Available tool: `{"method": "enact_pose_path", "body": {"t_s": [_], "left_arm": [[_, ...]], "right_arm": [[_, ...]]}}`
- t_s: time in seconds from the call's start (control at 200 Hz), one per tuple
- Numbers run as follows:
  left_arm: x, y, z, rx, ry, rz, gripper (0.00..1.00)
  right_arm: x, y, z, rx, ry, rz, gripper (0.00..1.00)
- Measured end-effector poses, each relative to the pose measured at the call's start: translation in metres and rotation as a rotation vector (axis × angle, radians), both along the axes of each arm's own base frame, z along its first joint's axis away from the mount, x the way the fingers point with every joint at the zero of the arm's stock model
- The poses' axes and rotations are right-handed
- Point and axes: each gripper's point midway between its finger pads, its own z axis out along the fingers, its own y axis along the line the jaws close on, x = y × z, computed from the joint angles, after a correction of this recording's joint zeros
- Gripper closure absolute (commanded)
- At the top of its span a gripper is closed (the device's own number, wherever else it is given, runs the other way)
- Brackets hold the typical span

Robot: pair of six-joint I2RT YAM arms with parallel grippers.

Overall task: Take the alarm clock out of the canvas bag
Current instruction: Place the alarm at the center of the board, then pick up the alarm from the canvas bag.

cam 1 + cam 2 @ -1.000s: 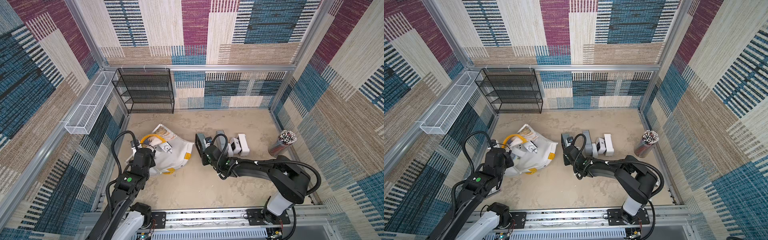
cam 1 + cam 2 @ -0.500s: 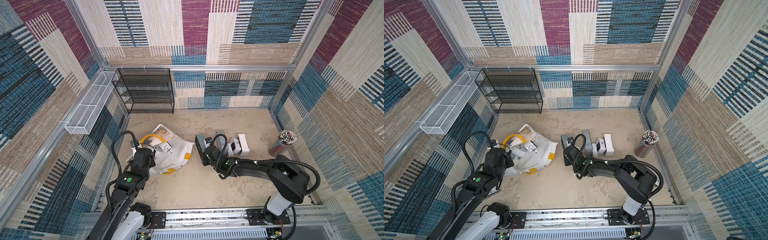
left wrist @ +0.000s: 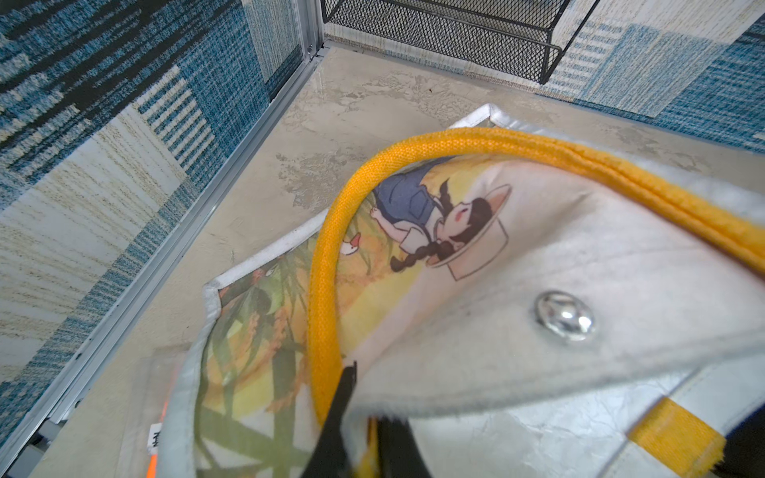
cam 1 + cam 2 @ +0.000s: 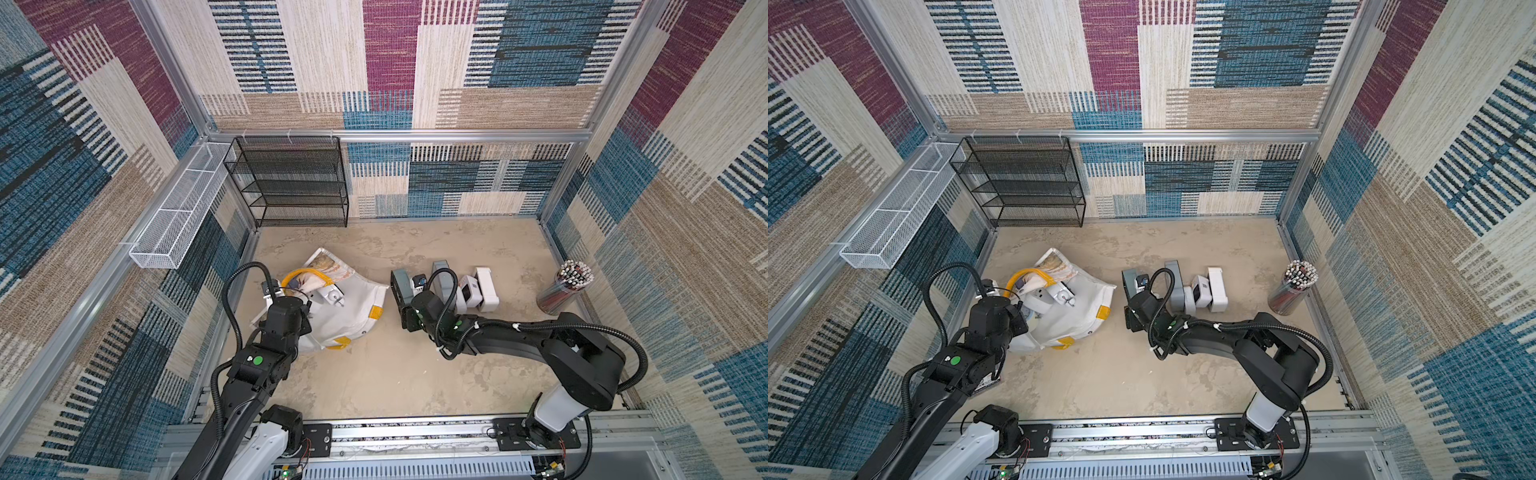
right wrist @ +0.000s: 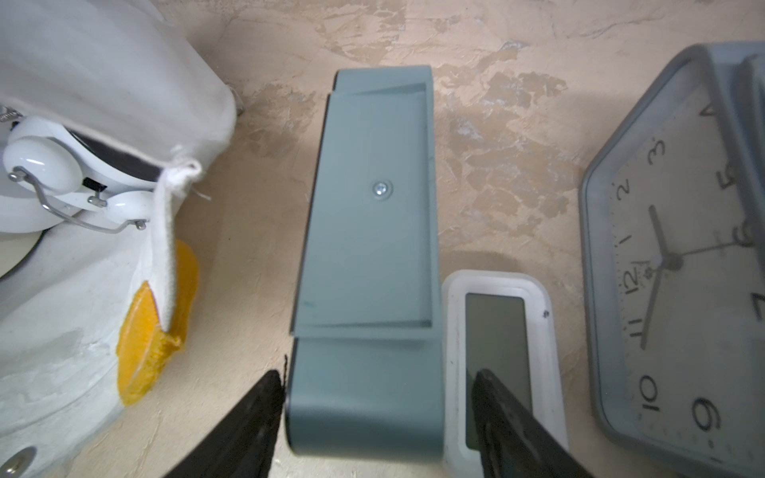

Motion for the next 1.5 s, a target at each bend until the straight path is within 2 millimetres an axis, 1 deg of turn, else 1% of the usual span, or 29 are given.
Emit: {"method": "enact_pose_path", "body": {"t_s": [0.396, 0.561, 0.631, 0.756, 0.851, 0.917, 1.007, 1.127, 1.197, 1.267, 1.503], "left_arm": [[0.000, -0.004, 0.000, -0.009, 0.002, -0.027, 1.00], [0.000, -0.005, 0.000, -0.007, 0.003, -0.034, 1.00], [0.000, -0.006, 0.000, -0.008, 0.003, -0.040, 1.00], [0.000, -0.008, 0.000, -0.012, 0.004, -0.054, 1.00], [0.000, -0.009, 0.000, -0.010, 0.004, -0.059, 1.00], [0.000, -0.009, 0.001, -0.007, 0.005, -0.062, 1.00], [0.000, -0.009, 0.001, -0.007, 0.005, -0.063, 1.00], [0.000, -0.010, 0.001, -0.011, 0.002, -0.070, 1.00], [0.001, -0.013, 0.001, -0.019, 0.002, -0.083, 1.00], [0.001, -0.013, 0.002, -0.020, 0.000, -0.085, 1.00], [0.001, -0.017, 0.004, -0.034, -0.008, -0.103, 1.00]], "right_arm": [[-0.004, -0.003, 0.016, 0.046, -0.032, 0.007, 0.14], [-0.006, -0.003, 0.028, 0.077, -0.051, 0.015, 0.13], [-0.007, -0.004, 0.035, 0.093, -0.064, 0.015, 0.12], [-0.008, -0.004, 0.054, 0.137, -0.100, 0.017, 0.12], [-0.010, 0.001, 0.068, 0.179, -0.122, 0.039, 0.12], [-0.015, 0.008, 0.075, 0.202, -0.135, 0.059, 0.12], [-0.023, 0.022, 0.084, 0.222, -0.154, 0.106, 0.13], [-0.036, 0.052, 0.092, 0.234, -0.182, 0.196, 0.13], [-0.041, 0.067, 0.090, 0.216, -0.190, 0.240, 0.14], [-0.045, 0.079, 0.086, 0.191, -0.195, 0.282, 0.17], [-0.047, 0.104, 0.082, 0.145, -0.220, 0.372, 0.27]]}}
